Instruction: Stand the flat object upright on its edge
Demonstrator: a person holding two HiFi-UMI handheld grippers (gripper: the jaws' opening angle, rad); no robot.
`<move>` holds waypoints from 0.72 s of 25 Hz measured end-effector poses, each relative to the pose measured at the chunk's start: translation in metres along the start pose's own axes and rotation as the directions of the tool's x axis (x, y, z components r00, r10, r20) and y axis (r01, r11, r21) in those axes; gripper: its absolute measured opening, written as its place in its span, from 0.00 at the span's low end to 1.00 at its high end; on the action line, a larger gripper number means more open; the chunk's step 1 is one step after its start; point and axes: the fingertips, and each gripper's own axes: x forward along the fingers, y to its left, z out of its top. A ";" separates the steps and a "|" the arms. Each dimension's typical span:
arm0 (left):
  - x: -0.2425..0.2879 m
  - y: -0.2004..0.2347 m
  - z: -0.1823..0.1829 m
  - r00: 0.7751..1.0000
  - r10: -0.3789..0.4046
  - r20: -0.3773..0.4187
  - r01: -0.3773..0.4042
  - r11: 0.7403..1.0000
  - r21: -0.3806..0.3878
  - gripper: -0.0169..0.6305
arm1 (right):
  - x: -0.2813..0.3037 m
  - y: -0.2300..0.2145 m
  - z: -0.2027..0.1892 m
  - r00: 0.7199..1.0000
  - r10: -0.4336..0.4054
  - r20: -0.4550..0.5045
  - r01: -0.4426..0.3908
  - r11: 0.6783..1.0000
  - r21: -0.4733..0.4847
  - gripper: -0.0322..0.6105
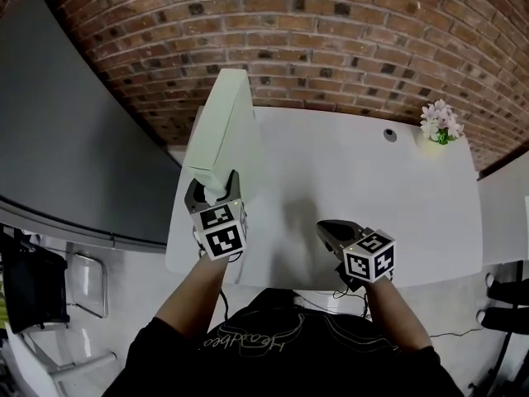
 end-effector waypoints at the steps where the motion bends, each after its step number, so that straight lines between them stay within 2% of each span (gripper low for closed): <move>1: 0.004 0.000 0.002 1.000 0.003 0.002 -0.003 1.000 0.000 0.50 | 0.000 -0.002 0.001 1.000 -0.004 0.002 0.004 1.000 0.004 0.06; 18: 0.055 -0.001 0.029 0.998 0.055 0.024 -0.055 0.998 -0.020 0.50 | 0.011 -0.029 0.003 0.998 -0.054 0.011 0.053 0.996 0.069 0.06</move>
